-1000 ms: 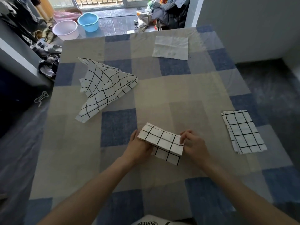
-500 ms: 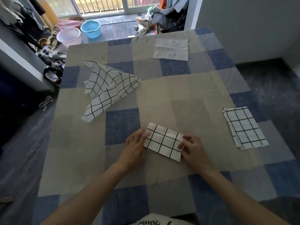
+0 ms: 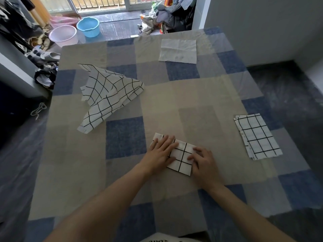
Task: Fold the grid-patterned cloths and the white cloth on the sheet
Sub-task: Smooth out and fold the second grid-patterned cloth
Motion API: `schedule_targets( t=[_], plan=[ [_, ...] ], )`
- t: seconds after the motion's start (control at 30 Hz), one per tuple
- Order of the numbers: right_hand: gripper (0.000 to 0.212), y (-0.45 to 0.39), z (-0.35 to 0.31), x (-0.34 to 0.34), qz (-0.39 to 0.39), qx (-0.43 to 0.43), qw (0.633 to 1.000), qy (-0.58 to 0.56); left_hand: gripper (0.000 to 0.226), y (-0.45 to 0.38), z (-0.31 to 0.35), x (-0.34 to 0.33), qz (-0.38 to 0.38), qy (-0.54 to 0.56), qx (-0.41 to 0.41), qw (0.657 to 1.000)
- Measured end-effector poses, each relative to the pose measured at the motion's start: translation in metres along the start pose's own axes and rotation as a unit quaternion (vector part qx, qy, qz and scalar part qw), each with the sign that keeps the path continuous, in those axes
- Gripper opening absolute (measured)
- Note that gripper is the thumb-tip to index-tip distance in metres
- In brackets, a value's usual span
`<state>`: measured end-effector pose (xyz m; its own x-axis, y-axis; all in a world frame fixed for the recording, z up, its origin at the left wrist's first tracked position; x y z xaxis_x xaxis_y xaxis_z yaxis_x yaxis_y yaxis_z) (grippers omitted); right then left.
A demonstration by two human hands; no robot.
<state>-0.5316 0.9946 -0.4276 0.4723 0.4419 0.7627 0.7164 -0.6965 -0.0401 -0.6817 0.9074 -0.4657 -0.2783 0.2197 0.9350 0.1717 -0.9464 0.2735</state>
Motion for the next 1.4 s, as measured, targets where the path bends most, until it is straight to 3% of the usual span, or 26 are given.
schedule_targets(
  t=[0.13,0.33,0.47,0.77,1.07,1.23,1.33,1.4],
  plan=[
    [0.033,-0.011,-0.034,-0.002,0.04,0.039,0.998,0.0,0.069,-0.001,-0.002,-0.004,-0.011,-0.018,-0.005,1.0],
    [0.054,-0.027,-0.072,-0.054,-0.024,0.06,0.998,0.022,0.065,0.001,-0.002,-0.01,-0.02,-0.044,-0.03,0.998],
    [0.063,-0.02,-0.054,-0.077,-0.064,0.024,0.996,0.066,0.066,0.001,-0.004,-0.011,-0.009,-0.035,-0.031,0.999],
    [0.06,-0.008,-0.013,-0.063,-0.054,-0.049,0.984,0.16,0.067,0.014,-0.019,-0.005,0.074,-0.015,-0.003,0.997],
    [0.069,-0.005,0.004,-0.037,-0.085,-0.085,0.972,0.202,0.099,0.024,-0.044,-0.003,-0.008,-0.001,0.051,0.999],
    [0.049,-0.042,-0.018,-0.016,-0.122,-0.162,0.964,0.171,0.099,0.022,-0.04,0.004,-0.055,-0.012,0.073,0.996],
    [0.034,-0.056,-0.024,-0.011,-0.137,-0.192,0.963,0.132,0.103,0.034,-0.035,0.014,0.002,0.036,0.113,0.993],
    [0.027,-0.056,-0.027,-0.011,-0.141,-0.212,0.966,0.04,0.106,0.054,-0.039,0.01,0.069,0.119,0.173,0.975]
  ],
)
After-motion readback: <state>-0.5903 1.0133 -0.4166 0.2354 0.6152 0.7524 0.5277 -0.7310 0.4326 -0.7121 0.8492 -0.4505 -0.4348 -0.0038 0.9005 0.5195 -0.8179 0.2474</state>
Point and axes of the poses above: each hand's wrist, its own y-axis away from the middle knuckle, its own x-axis out of the back of the hand, z = x × y, the point moved 7 cm from there along -y, towards the middle knuckle, and after that the axes turned 4 degrees about -y, right-handed, at the moved point
